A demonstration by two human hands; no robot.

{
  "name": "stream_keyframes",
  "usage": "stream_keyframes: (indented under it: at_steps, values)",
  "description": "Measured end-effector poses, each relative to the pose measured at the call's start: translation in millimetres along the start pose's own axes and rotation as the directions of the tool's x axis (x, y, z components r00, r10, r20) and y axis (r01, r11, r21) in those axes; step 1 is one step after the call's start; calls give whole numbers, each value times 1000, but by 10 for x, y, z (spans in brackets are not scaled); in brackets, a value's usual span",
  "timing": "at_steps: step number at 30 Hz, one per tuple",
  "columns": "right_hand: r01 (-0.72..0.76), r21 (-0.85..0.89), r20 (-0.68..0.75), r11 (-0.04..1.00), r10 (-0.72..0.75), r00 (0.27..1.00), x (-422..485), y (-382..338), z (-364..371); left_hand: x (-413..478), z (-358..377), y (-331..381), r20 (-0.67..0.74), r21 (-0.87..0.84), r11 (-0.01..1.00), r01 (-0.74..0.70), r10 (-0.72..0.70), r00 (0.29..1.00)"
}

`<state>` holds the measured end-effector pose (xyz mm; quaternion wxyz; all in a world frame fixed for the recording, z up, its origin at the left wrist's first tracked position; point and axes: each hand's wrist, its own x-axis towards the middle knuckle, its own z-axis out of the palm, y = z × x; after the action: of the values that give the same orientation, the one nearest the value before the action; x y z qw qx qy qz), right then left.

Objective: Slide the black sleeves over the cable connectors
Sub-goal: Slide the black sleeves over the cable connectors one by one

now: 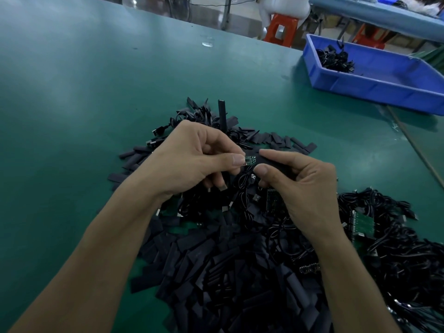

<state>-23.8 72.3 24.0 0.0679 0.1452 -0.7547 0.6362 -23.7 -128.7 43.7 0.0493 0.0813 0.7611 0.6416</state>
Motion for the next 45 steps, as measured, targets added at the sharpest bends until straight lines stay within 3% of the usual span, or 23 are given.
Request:
stream_keyframes:
  at_steps: [9,19,26,31,45]
  values:
    - [-4,15,207,1000,0,978,31,-79,-75,-3,21,-11,68,25,1000,-6,5,998]
    - [62,21,25,998,-63,998,-13,-3,-21,-17,65,0,-101,150,988,45,-30,994]
    - [61,32,29,998,-61,998,7,-8,-47,-18,34,34,-30,44,997,71,-70,997]
    - [77,0,98,997,-77,992,8,-28,-34,-16,26,13,1,58,995,83,-83,997]
    - [90,-14,61,996,-89,994,3,25,31,-5,31,-13,40,103,993,64,-69,997]
